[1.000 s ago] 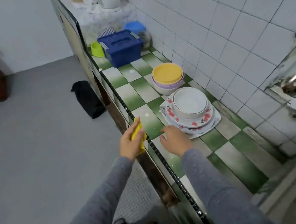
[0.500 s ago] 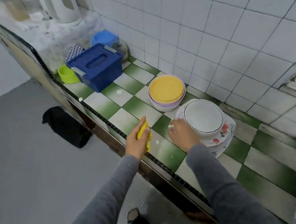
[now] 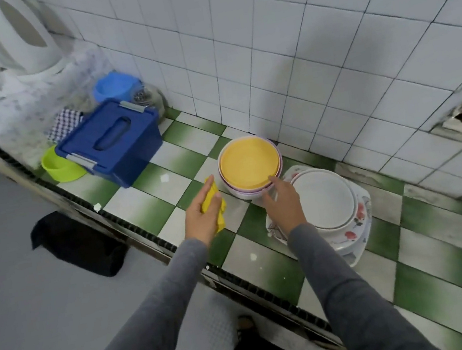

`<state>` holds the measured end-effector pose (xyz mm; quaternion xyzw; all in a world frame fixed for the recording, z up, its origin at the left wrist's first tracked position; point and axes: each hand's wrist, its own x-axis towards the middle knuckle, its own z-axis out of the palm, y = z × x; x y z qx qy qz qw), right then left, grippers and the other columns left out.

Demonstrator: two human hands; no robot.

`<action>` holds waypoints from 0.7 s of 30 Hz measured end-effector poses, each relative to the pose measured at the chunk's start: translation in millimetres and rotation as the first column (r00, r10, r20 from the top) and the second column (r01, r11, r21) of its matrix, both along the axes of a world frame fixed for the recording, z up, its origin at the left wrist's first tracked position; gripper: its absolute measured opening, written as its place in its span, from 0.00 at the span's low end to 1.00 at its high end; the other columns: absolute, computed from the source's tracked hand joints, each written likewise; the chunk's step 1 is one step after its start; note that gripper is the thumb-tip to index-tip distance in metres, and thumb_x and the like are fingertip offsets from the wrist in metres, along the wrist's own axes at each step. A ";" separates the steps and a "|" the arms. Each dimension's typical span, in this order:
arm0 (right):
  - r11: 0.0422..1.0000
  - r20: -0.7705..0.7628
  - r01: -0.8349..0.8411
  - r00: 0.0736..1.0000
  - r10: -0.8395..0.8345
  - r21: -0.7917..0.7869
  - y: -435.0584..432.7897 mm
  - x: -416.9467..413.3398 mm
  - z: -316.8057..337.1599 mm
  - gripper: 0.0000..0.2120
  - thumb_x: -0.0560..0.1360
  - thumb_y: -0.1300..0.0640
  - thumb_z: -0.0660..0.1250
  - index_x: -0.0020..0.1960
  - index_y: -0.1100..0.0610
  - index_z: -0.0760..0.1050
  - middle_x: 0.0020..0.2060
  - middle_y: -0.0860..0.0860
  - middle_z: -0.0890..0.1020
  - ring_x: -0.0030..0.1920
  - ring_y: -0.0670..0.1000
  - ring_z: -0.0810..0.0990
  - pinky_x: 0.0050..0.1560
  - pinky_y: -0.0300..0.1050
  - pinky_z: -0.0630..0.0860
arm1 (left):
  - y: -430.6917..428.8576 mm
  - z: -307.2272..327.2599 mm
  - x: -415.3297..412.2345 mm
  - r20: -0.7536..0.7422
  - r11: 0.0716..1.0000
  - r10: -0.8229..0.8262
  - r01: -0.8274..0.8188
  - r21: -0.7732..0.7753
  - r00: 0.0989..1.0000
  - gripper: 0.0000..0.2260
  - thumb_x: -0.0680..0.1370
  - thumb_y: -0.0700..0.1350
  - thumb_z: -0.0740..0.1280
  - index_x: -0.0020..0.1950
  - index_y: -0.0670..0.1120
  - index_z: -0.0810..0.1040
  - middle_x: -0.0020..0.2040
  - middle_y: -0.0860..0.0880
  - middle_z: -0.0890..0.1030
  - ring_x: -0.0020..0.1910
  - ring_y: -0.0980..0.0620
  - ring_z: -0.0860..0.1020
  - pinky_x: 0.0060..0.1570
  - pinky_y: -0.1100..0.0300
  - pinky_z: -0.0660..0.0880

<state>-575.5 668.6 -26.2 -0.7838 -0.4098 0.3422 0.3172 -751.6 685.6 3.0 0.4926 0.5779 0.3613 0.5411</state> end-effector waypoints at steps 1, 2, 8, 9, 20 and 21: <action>1.000 -0.026 0.027 0.999 -0.027 0.006 6.9 0.9 -3.1 0.22 0.83 0.53 0.61 0.77 0.52 0.65 0.75 0.55 0.67 0.74 0.56 0.66 0.74 0.51 0.64 | 6.2 1.4 3.1 0.000 1.000 0.002 -0.002 -0.013 1.000 0.19 0.83 0.51 0.63 0.73 0.64 0.69 0.73 0.49 0.70 0.57 0.51 0.74 0.47 0.65 0.74; 0.999 -0.042 0.051 0.998 -0.050 0.010 13.9 1.7 -5.4 0.23 0.83 0.52 0.61 0.77 0.51 0.64 0.75 0.54 0.67 0.74 0.56 0.66 0.75 0.52 0.65 | 12.4 2.4 6.3 0.000 1.000 -0.001 0.001 -0.026 1.000 0.19 0.83 0.51 0.63 0.73 0.64 0.69 0.73 0.50 0.69 0.57 0.51 0.73 0.43 0.68 0.73; 0.993 -0.032 0.112 0.993 -0.113 -0.033 41.6 1.3 -21.5 0.24 0.83 0.46 0.60 0.77 0.47 0.62 0.77 0.54 0.64 0.77 0.57 0.62 0.75 0.61 0.63 | 41.7 -1.0 14.8 -0.010 0.998 -0.021 0.020 -0.060 1.000 0.19 0.83 0.52 0.62 0.73 0.63 0.68 0.74 0.49 0.68 0.59 0.49 0.71 0.38 0.64 0.71; 0.992 -0.022 0.122 0.992 -0.123 -0.045 44.4 0.3 -23.7 0.24 0.83 0.45 0.59 0.77 0.46 0.62 0.77 0.54 0.64 0.77 0.58 0.62 0.75 0.62 0.63 | 45.6 -1.5 14.3 -0.011 0.998 -0.019 0.019 -0.058 1.000 0.19 0.83 0.52 0.62 0.73 0.63 0.68 0.73 0.48 0.68 0.59 0.48 0.72 0.39 0.64 0.72; 0.921 -0.053 0.389 0.919 -0.390 -0.033 66.6 -23.7 -27.0 0.26 0.82 0.57 0.63 0.78 0.52 0.61 0.76 0.56 0.65 0.76 0.58 0.62 0.75 0.53 0.61 | 89.8 -1.5 3.3 0.048 0.990 -0.096 0.100 -0.097 0.994 0.19 0.83 0.48 0.63 0.73 0.61 0.69 0.65 0.54 0.69 0.59 0.51 0.72 0.39 0.65 0.70; 0.911 -0.066 0.412 0.908 -0.413 -0.030 68.1 -25.3 -25.9 0.26 0.81 0.59 0.63 0.78 0.52 0.62 0.76 0.56 0.65 0.75 0.58 0.63 0.74 0.53 0.62 | 93.4 -2.4 0.3 0.057 0.988 -0.114 0.119 -0.101 0.992 0.19 0.83 0.48 0.64 0.73 0.60 0.69 0.65 0.54 0.69 0.60 0.51 0.71 0.40 0.66 0.70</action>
